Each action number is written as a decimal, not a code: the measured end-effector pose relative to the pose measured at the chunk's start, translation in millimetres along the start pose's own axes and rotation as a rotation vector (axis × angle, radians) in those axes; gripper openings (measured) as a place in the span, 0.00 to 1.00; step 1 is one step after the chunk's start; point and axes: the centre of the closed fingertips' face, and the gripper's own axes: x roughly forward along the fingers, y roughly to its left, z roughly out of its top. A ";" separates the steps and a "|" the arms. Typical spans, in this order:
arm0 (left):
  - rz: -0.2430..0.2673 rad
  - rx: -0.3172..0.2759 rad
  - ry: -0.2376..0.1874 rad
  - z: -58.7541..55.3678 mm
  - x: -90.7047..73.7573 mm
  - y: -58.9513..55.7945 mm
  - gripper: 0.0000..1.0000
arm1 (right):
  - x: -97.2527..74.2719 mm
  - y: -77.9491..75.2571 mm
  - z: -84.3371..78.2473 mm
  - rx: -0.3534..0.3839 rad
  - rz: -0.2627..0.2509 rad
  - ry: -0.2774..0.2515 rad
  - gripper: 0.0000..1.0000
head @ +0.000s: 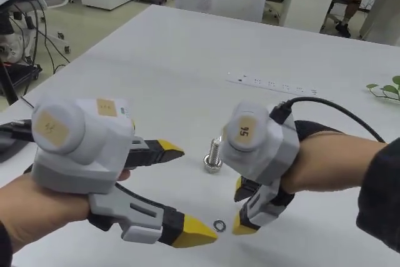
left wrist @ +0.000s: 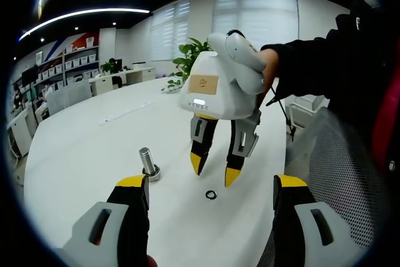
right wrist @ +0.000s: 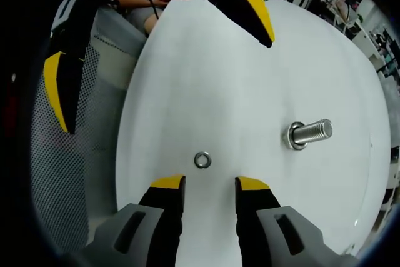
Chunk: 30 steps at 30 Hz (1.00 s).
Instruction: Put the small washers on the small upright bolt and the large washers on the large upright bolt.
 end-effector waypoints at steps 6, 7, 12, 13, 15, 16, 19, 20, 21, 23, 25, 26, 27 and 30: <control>-0.006 -0.003 0.001 -0.7 1.1 -0.8 0.81 | 6.1 3.5 4.4 -0.011 0.018 0.004 0.32; -0.006 -0.003 0.001 -0.8 1.3 -1.0 0.81 | 7.4 4.2 6.0 -0.014 0.021 0.003 0.32; -0.007 -0.005 -0.001 -0.2 1.5 -1.3 0.81 | 12.0 7.8 12.6 -0.028 0.035 -0.002 0.30; -0.007 -0.006 -0.002 -0.1 1.5 -1.3 0.81 | 13.6 8.3 13.3 -0.032 0.037 0.000 0.30; -0.007 -0.006 -0.003 -0.2 1.5 -1.2 0.81 | 14.9 8.6 13.3 -0.037 0.038 0.004 0.29; -0.008 -0.006 -0.003 -0.2 1.5 -1.3 0.81 | 15.5 8.7 13.4 -0.038 0.039 0.005 0.28; -0.007 -0.008 -0.004 -0.2 1.3 -0.9 0.81 | 17.0 8.3 11.9 -0.040 0.040 0.011 0.28; -0.007 -0.008 -0.005 -0.1 1.3 -0.9 0.81 | 17.4 8.1 11.4 -0.039 0.040 0.013 0.28; -0.007 -0.008 -0.005 -0.1 1.3 -1.0 0.81 | 17.7 7.8 10.7 -0.039 0.040 0.016 0.28; -0.008 -0.008 -0.004 -0.4 1.5 -1.5 0.81 | 18.5 6.4 9.5 -0.039 0.036 0.020 0.28; -0.009 -0.008 -0.003 -0.7 1.6 -1.8 0.81 | 19.2 6.0 8.4 -0.036 0.038 0.024 0.28; -0.009 -0.008 -0.003 -0.8 1.7 -1.8 0.81 | 19.9 6.3 8.2 -0.035 0.039 0.024 0.28; -0.009 -0.008 -0.002 -0.9 1.7 -1.8 0.81 | 19.6 5.5 8.3 -0.037 0.038 0.024 0.27; -0.011 -0.008 -0.003 -0.6 1.9 -2.1 0.81 | 19.5 5.2 8.3 -0.035 0.038 0.026 0.27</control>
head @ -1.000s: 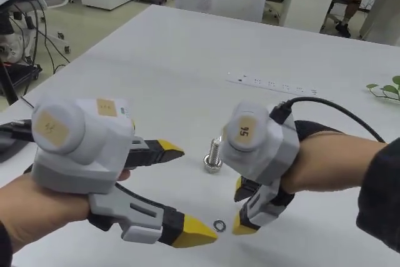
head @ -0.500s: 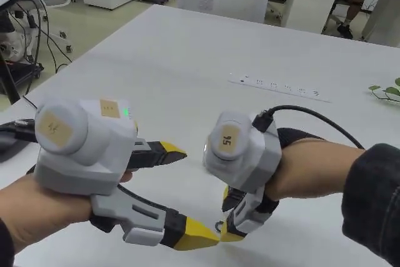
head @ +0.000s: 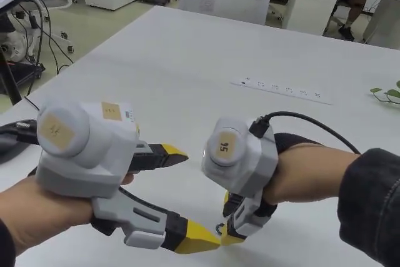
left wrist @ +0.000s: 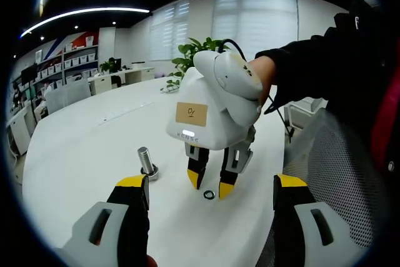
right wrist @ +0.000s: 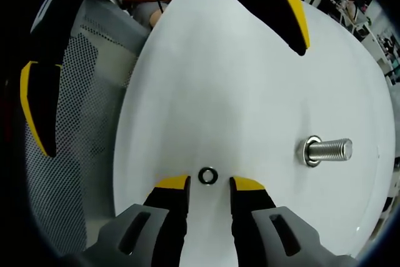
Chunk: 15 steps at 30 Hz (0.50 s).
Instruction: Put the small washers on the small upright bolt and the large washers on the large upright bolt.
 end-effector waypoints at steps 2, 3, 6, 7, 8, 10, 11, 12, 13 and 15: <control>-0.001 0.000 0.001 -0.1 0.1 -0.1 0.81 | 0.3 0.5 0.1 -0.010 -0.006 0.007 0.27; 0.000 0.001 0.000 0.0 0.0 0.0 0.81 | 0.7 0.8 0.0 -0.018 -0.012 0.012 0.27; 0.000 0.000 -0.002 0.7 -0.1 -0.1 0.81 | 1.2 0.9 -0.3 -0.038 -0.026 0.025 0.26; 0.000 0.001 -0.002 0.7 -0.1 -0.1 0.81 | 1.2 0.6 -0.3 -0.041 -0.027 0.026 0.26; 0.000 0.001 -0.003 0.9 -0.1 -0.1 0.81 | 1.2 0.4 -0.1 -0.044 -0.028 0.026 0.26; 0.000 0.001 -0.004 1.1 -0.2 0.1 0.81 | 1.1 0.6 0.4 -0.047 -0.028 0.025 0.25; 0.001 0.001 -0.005 1.3 -0.2 0.2 0.81 | 1.1 0.8 0.6 -0.051 -0.027 0.024 0.25; 0.001 0.001 -0.006 1.6 -0.2 0.3 0.81 | 1.2 1.2 1.0 -0.056 -0.027 0.024 0.23; 0.001 0.000 -0.007 1.8 -0.3 0.5 0.81 | 1.3 1.7 1.4 -0.060 -0.027 0.023 0.22; 0.002 0.000 -0.007 1.8 -0.4 0.8 0.81 | 1.4 1.8 2.1 -0.061 -0.028 0.026 0.21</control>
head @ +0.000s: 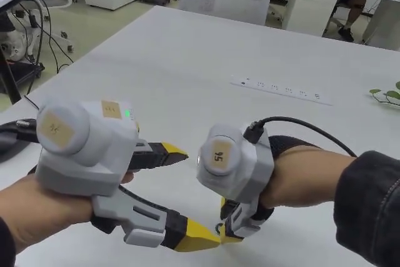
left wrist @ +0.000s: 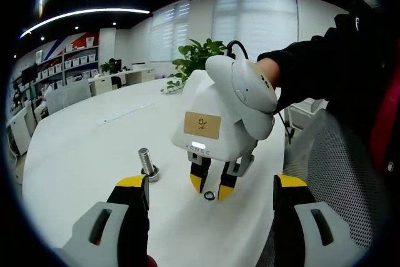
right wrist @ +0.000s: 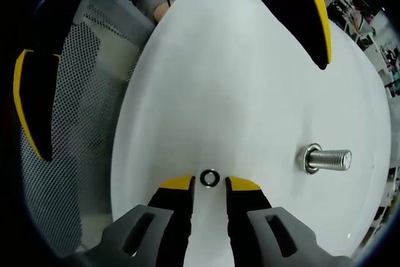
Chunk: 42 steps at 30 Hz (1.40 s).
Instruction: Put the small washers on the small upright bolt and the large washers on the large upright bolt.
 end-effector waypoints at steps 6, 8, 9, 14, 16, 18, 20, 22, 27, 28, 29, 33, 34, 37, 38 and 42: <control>0.001 -0.001 -0.001 0.3 -0.4 0.6 0.81 | 0.2 -1.1 1.6 -0.012 -0.007 -0.004 0.16; 0.000 0.000 -0.001 0.3 -0.5 0.4 0.81 | 0.2 -1.3 1.6 -0.008 -0.006 -0.005 0.16; -0.001 0.000 0.000 0.2 -0.4 0.2 0.81 | 0.2 -1.3 1.5 -0.005 -0.006 -0.006 0.16; 0.001 -0.001 -0.001 0.2 -0.2 0.4 0.81 | 0.6 -2.0 0.7 -0.014 -0.012 -0.003 0.14; 0.001 -0.001 0.000 0.2 0.1 0.4 0.81 | 0.6 -1.8 0.5 -0.018 -0.015 0.001 0.14; 0.001 0.000 0.001 0.0 0.4 0.1 0.81 | 0.6 -1.9 0.5 -0.021 -0.016 0.002 0.14; 0.001 0.000 0.001 0.2 0.4 0.0 0.81 | 0.6 -2.0 0.5 -0.021 -0.015 0.002 0.14; 0.001 -0.001 0.001 0.2 0.4 -0.1 0.81 | 0.7 -1.9 0.6 -0.022 -0.016 0.004 0.14; -0.001 -0.001 0.002 -0.2 0.6 -0.5 0.81 | 1.3 -0.1 1.7 -0.043 -0.029 0.021 0.14; 0.000 -0.001 0.002 -0.3 0.6 -0.5 0.81 | 1.6 0.1 1.7 -0.050 -0.031 0.025 0.14; 0.000 -0.001 0.003 -0.5 0.7 -0.4 0.81 | 1.7 0.0 1.8 -0.053 -0.034 0.029 0.14; -0.002 -0.002 0.004 -1.0 1.1 -0.9 0.81 | 1.6 -0.9 1.1 -0.042 -0.035 0.031 0.13; -0.003 -0.002 0.006 -1.3 1.2 -1.0 0.81 | 1.6 -1.0 1.2 -0.041 -0.034 0.030 0.13; -0.004 -0.003 0.006 -1.6 1.5 -0.9 0.81 | 1.7 -0.8 1.3 -0.041 -0.037 0.031 0.13; -0.004 -0.003 0.006 -1.7 1.5 -0.9 0.81 | 1.7 -0.6 1.4 -0.042 -0.040 0.034 0.13; -0.004 -0.006 0.007 -2.0 1.6 -0.6 0.81 | 0.4 -0.6 0.2 -0.048 -0.044 0.041 0.13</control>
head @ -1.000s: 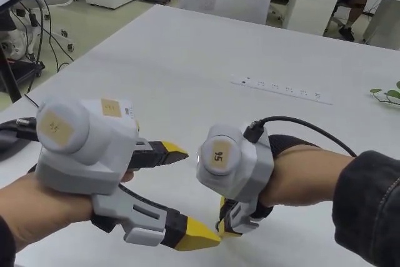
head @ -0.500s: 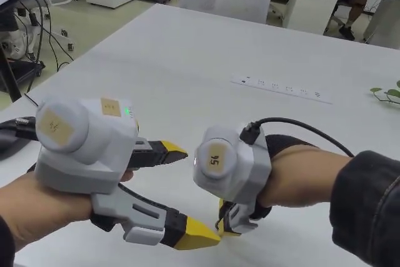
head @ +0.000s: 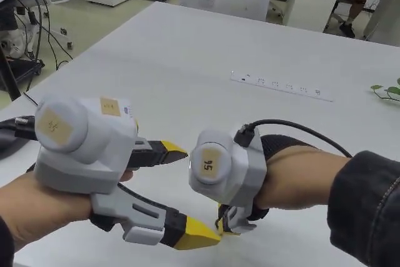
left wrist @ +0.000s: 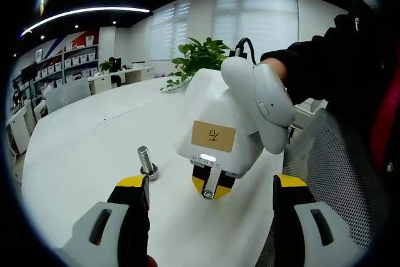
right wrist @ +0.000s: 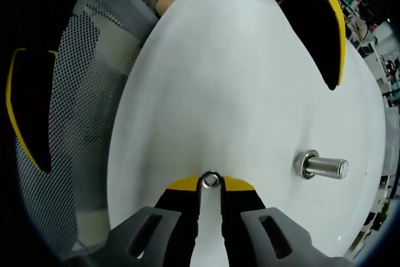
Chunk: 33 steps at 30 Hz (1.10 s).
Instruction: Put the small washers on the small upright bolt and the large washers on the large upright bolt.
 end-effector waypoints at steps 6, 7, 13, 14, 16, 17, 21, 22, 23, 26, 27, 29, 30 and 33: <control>-0.002 -0.001 0.004 -0.7 0.9 0.9 0.81 | 0.0 -1.2 -0.3 0.019 0.013 -0.018 0.13; -0.002 0.000 0.005 -0.8 1.1 0.9 0.81 | -0.1 -1.1 -0.3 0.021 0.014 -0.022 0.13; -0.002 0.000 0.005 -1.1 0.9 1.2 0.81 | -0.7 -1.6 -2.0 0.051 0.026 -0.044 0.13; -0.002 -0.001 0.005 -1.1 0.9 1.3 0.81 | -1.0 -1.8 -3.6 0.055 0.027 -0.040 0.13; -0.003 -0.001 0.005 -1.1 1.1 1.1 0.81 | -2.0 -2.5 -8.8 0.061 0.027 -0.033 0.13; -0.003 0.000 0.005 -1.2 1.2 1.1 0.81 | -3.1 -2.8 -10.6 0.063 0.027 -0.032 0.13; -0.005 -0.001 0.006 -1.4 1.5 0.6 0.81 | -11.8 -5.3 -16.6 0.087 0.029 -0.044 0.13; -0.006 -0.001 0.006 -1.3 1.6 0.4 0.81 | -14.0 -6.9 -18.2 0.091 0.024 -0.044 0.13; -0.007 -0.001 0.007 -1.4 1.6 0.1 0.81 | -17.2 -8.3 -21.4 0.099 0.021 -0.039 0.13; -0.009 0.000 0.009 -2.0 1.4 -0.4 0.81 | -26.0 -13.1 -26.4 0.112 0.006 -0.044 0.13; -0.009 0.000 0.008 -2.0 1.3 -0.5 0.81 | -30.2 -14.1 -29.8 0.118 0.005 -0.041 0.13; -0.009 0.000 0.007 -1.6 1.0 -0.7 0.81 | -35.9 -16.5 -33.1 0.124 -0.005 -0.042 0.13; -0.010 0.000 0.006 -1.6 0.8 -0.8 0.81 | -40.6 -17.9 -36.5 0.131 -0.009 -0.041 0.13; -0.010 0.001 0.007 -1.8 0.4 -0.9 0.81 | -49.1 -22.7 -42.9 0.141 -0.025 -0.039 0.13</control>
